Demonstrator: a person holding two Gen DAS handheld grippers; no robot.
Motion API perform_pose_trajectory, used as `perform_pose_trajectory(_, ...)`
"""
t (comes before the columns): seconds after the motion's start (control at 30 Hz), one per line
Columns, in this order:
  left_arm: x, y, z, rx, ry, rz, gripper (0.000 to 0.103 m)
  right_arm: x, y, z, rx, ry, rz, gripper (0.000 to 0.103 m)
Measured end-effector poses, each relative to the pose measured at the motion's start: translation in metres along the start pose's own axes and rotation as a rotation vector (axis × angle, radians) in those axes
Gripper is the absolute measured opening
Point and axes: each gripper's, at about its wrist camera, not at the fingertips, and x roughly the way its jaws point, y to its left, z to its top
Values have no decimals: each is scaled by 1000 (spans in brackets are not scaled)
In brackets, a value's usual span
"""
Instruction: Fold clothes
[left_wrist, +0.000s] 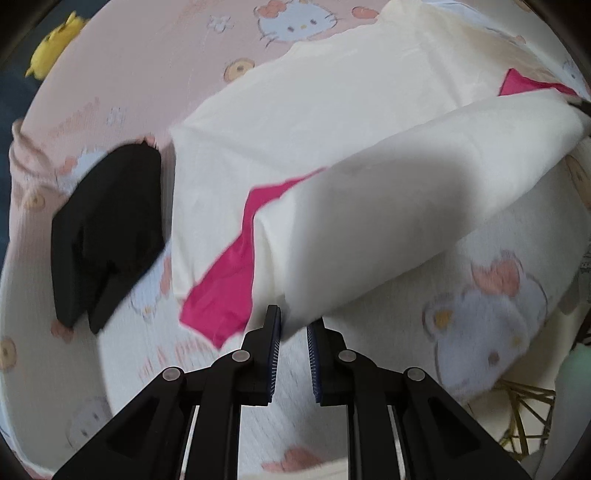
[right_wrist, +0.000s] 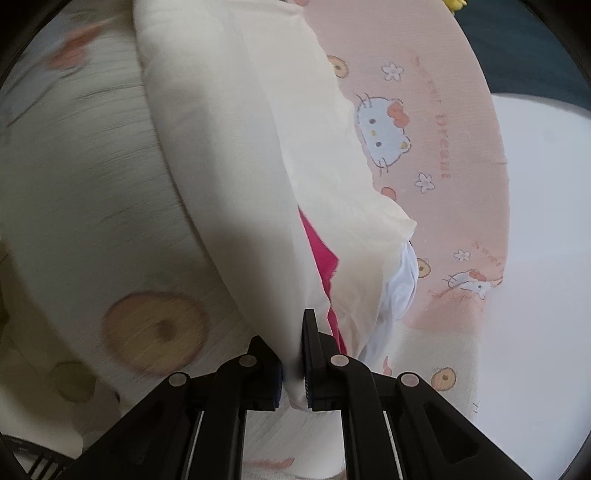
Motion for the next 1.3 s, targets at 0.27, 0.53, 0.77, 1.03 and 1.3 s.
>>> perform_pose_trajectory(0.27, -6, 24, -29, -55, -44, -10, 11, 8, -6, 20, 38, 31, 59, 7)
perform_pose_trajectory(0.53, -12, -18, -25, 306, -189, 204, 14, 21, -6, 27, 29, 76, 79, 31)
perform_pose_trajectory(0.77, 23, -74, -59, 815, -289, 501, 23, -7, 11, 21, -61, 84, -32, 51)
perform_pose_trajectory(1.03, 22, -73, -52, 839, -323, 437, 77, -21, 28, 43, -112, 70, -74, 52)
perform_pose_trajectory(1.3, 17, -86, -23, 779, -385, 359, 77, -15, 36, 73, -148, 31, -89, 53)
